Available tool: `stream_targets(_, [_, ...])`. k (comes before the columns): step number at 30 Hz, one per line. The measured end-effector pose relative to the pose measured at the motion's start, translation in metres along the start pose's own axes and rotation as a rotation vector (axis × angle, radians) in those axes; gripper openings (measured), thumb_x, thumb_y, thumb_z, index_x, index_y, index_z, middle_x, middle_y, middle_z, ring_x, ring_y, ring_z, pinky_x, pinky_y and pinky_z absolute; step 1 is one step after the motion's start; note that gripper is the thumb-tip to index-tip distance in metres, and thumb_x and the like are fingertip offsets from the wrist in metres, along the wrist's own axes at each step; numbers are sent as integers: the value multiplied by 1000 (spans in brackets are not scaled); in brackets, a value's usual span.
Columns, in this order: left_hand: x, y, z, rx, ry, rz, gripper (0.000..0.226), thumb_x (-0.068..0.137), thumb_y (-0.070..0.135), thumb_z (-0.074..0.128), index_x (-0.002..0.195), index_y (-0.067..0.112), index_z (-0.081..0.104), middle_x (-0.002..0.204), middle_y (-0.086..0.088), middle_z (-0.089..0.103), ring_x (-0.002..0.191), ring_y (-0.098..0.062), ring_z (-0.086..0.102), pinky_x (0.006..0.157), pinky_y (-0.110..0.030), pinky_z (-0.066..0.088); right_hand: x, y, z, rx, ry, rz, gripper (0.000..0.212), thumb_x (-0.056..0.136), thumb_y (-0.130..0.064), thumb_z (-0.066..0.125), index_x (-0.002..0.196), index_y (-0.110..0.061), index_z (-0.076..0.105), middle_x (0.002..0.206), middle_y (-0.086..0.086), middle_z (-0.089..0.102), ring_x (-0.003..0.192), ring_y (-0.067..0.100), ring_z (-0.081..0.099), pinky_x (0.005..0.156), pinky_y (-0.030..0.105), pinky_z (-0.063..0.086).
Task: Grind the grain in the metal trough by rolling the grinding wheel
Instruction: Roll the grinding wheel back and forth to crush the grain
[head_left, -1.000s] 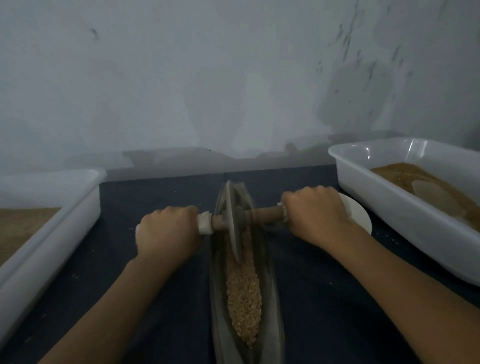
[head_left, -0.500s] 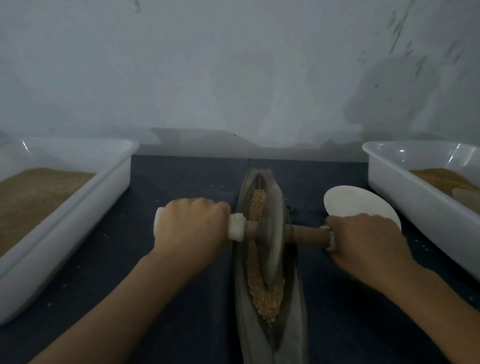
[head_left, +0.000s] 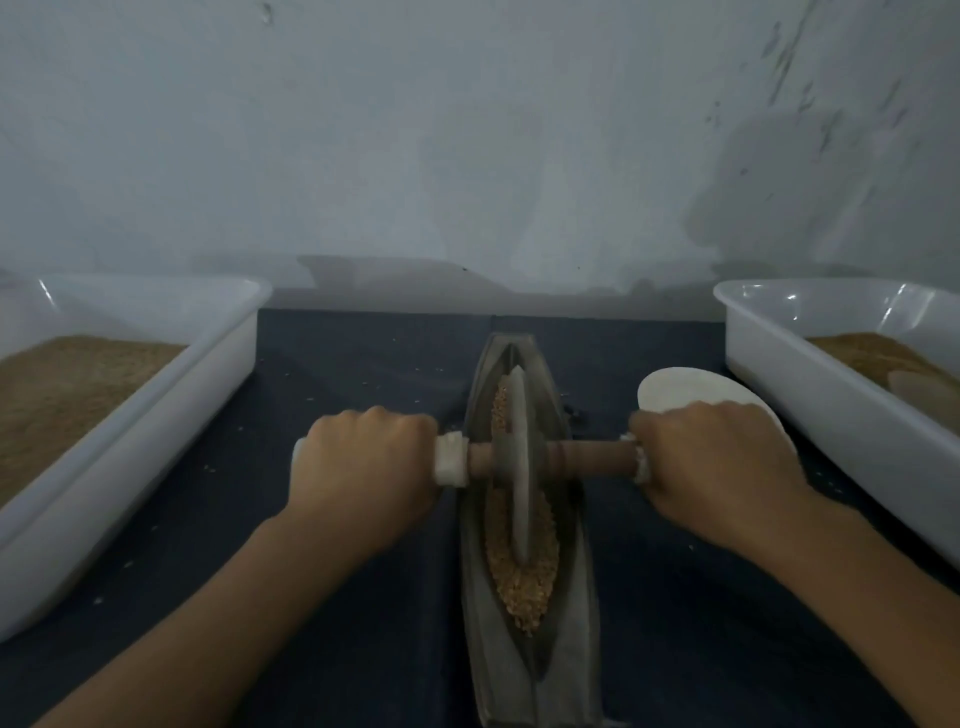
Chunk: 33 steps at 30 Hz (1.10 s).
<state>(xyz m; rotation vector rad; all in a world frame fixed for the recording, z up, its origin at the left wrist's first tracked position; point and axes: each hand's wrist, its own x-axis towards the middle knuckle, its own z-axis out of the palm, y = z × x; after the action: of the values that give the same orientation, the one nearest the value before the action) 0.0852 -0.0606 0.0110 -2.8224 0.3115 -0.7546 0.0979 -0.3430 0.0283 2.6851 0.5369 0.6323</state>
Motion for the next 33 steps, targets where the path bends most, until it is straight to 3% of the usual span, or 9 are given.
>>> stream_targets(3, [-2,1,-11,26,46,26,52,54,39,78,58,30,26,48,13,26,42,-3,8,47,-20,3,-13,0,2,29,-23,32,40,62,-37,75,63,-32,35,43,-8,36,35,15,34,42,21,11])
stream_targets(7, [28,4,8,25,0,-56,30,76,37,60,65,27,34,57,11,37,49,-13,35,49,-26,21,21,3,19,31,-38,111,21,82,-38,56,72,-30,39,58,-8,43,54,19,48,47,29,24])
stream_targets(10, [59,4,18,4,-1,-97,21,80,35,59,72,27,41,70,6,55,60,-20,50,54,-29,27,49,6,30,35,26,161,25,85,-38,55,71,-27,38,64,-1,54,60,28,55,51,30,25])
stream_targets(13, [73,4,18,-17,-8,-93,21,80,33,61,74,25,42,69,4,50,60,-19,43,55,-30,28,58,7,33,54,69,175,27,85,-37,56,69,-25,39,66,5,59,59,30,56,52,30,27])
stream_targets(18, [33,8,-2,35,4,-20,26,79,38,60,70,27,38,61,10,38,53,-16,39,49,-27,21,12,4,26,70,-41,120,22,84,-42,54,71,-28,44,60,-4,51,52,20,50,47,30,34])
stream_targets(23, [-14,8,-24,60,33,12,47,54,32,79,56,27,33,46,12,28,41,-5,9,48,-19,4,-28,-4,-1,57,34,38,33,66,-38,67,58,-29,36,41,-9,32,32,17,28,46,18,7])
stream_targets(27, [0,7,-4,36,-10,-71,43,69,34,70,59,27,29,49,11,29,41,-7,19,46,-22,8,3,-3,3,-22,42,56,29,69,-33,72,65,-26,44,50,-2,49,41,25,40,45,24,14])
stream_targets(30, [25,5,17,-29,17,-130,32,78,33,63,64,25,36,55,10,31,45,-11,28,46,-25,13,36,0,10,-42,82,71,22,76,-31,68,70,-22,49,61,2,58,53,29,55,49,29,26])
stream_targets(33, [43,5,20,-63,27,-142,24,80,30,62,67,23,42,58,9,34,52,-17,35,47,-26,17,50,1,12,-53,83,101,21,76,-33,68,72,-21,51,65,3,60,58,31,58,51,29,27])
